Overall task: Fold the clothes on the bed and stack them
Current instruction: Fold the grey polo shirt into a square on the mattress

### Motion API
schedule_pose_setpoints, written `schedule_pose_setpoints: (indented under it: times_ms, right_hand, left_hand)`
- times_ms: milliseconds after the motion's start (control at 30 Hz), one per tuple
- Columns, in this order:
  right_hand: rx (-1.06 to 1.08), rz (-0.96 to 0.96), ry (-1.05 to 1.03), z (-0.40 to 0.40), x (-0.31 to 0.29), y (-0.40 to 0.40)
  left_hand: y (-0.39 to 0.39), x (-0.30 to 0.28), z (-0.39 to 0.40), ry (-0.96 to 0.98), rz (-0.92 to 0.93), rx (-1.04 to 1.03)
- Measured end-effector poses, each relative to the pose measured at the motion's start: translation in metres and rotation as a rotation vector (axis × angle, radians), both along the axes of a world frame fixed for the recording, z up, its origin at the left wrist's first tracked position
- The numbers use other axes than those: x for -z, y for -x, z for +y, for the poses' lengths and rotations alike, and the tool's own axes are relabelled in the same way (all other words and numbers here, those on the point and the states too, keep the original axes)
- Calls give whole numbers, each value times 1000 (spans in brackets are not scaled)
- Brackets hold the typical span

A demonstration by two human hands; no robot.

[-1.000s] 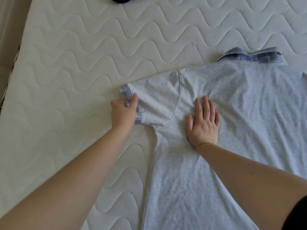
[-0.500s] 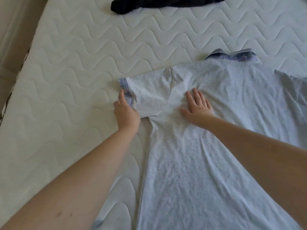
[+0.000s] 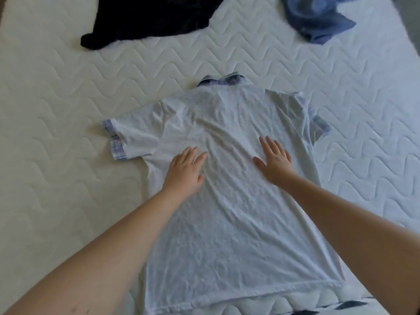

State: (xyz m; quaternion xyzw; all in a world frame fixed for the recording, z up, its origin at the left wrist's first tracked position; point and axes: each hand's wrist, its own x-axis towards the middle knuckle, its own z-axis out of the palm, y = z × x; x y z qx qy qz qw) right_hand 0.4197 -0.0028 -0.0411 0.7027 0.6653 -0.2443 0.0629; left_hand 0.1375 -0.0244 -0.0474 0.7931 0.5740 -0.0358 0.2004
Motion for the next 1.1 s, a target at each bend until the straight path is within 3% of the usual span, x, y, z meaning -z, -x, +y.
schedule_pose_setpoints:
  times_ms: [200,367,533,700,867,1033,1100]
  right_hand:
    - [132,53,-14,-5,23,-92]
    - [192,105,-50,0,45,-164]
    - [427,326,-130,42,59,-215]
    - [698,565,-99,103,72,-233]
    - [596,527,-7,140,86,-240]
    - [621,455,-177,110,82,-276]
    - [596,377,-36,81,83,-294]
  left_hand:
    - [-121,21,10,-58,16,119]
    - [-250,54,16,48,8,165]
    - [-336,83,61,-19,-23,-1]
    - [-353,122,73,-146,145,-196]
    - [-351,141,70,-310,140,-156]
    - [-352,137,70,-302,120,-191]
    - [-352,136,71,-296,138,-181]
